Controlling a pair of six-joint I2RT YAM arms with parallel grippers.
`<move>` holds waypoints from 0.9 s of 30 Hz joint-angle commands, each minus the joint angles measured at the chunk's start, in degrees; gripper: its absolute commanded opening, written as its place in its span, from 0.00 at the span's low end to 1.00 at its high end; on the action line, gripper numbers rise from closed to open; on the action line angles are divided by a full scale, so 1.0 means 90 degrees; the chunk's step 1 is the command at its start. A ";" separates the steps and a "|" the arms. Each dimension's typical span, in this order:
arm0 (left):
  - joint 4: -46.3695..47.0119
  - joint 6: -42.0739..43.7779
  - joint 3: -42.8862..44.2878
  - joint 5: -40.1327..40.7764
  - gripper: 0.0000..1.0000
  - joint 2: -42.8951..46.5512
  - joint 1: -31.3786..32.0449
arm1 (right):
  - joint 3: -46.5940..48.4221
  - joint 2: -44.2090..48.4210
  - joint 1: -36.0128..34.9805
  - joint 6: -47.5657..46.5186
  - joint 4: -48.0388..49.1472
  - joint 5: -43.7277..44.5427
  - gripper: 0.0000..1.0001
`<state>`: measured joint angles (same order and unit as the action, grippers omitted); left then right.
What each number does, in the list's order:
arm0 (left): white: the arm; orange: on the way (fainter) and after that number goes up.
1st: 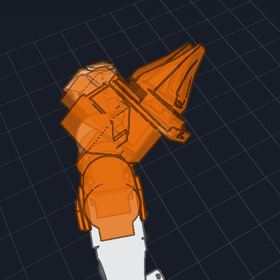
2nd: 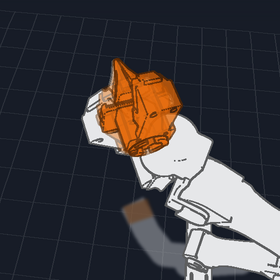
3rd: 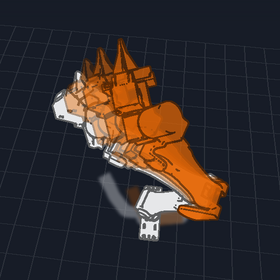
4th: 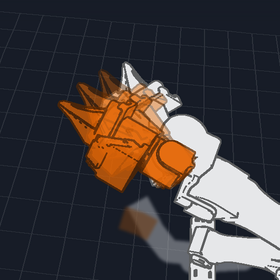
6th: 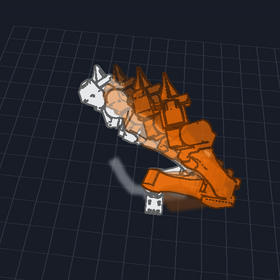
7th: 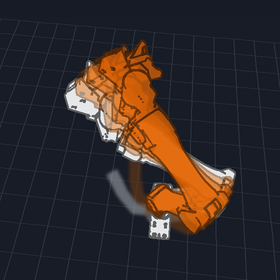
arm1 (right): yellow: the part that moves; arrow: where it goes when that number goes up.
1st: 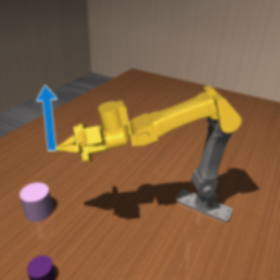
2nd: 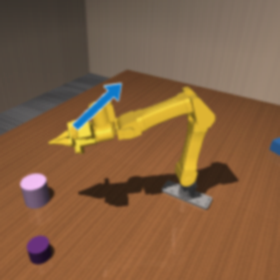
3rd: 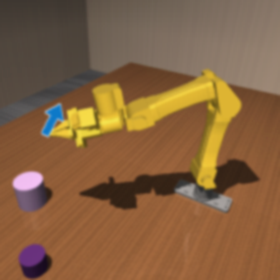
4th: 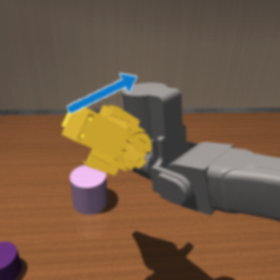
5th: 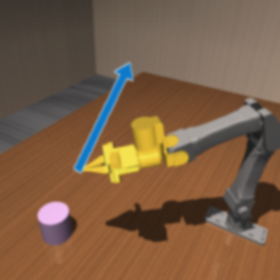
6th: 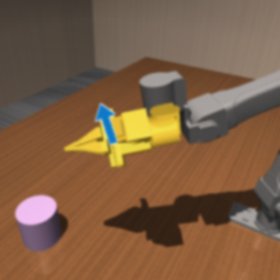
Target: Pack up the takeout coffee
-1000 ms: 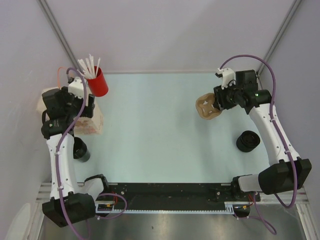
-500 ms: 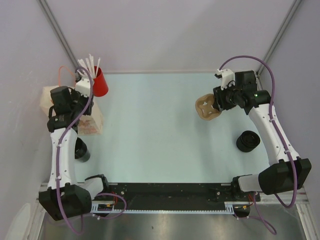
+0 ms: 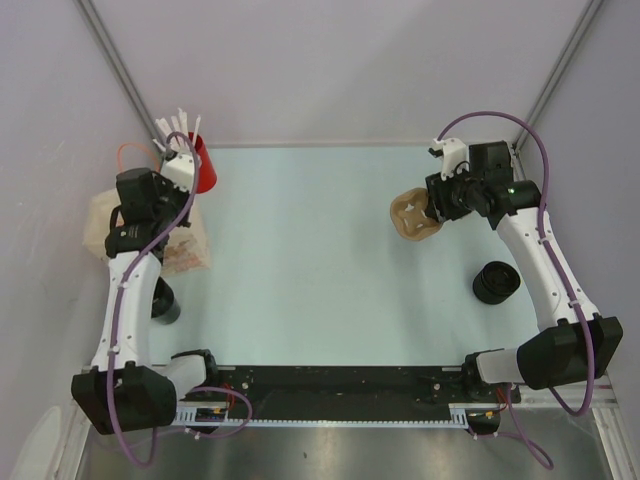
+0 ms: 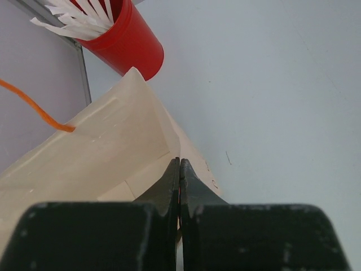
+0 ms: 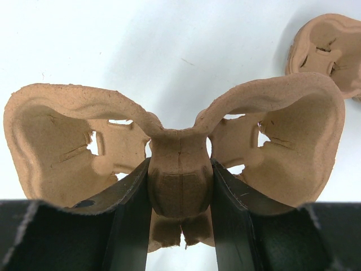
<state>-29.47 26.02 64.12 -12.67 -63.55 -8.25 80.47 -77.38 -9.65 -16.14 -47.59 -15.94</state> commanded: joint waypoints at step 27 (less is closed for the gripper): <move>-0.1999 0.1308 0.1412 -0.0135 0.00 -0.0431 0.5614 | -0.0025 0.0190 0.0525 0.0104 0.0464 0.0297 0.38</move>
<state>-43.44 32.71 79.37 -10.98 -73.78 40.12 80.44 -77.34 -5.72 -16.05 -45.45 -13.34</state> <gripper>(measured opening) 0.005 0.447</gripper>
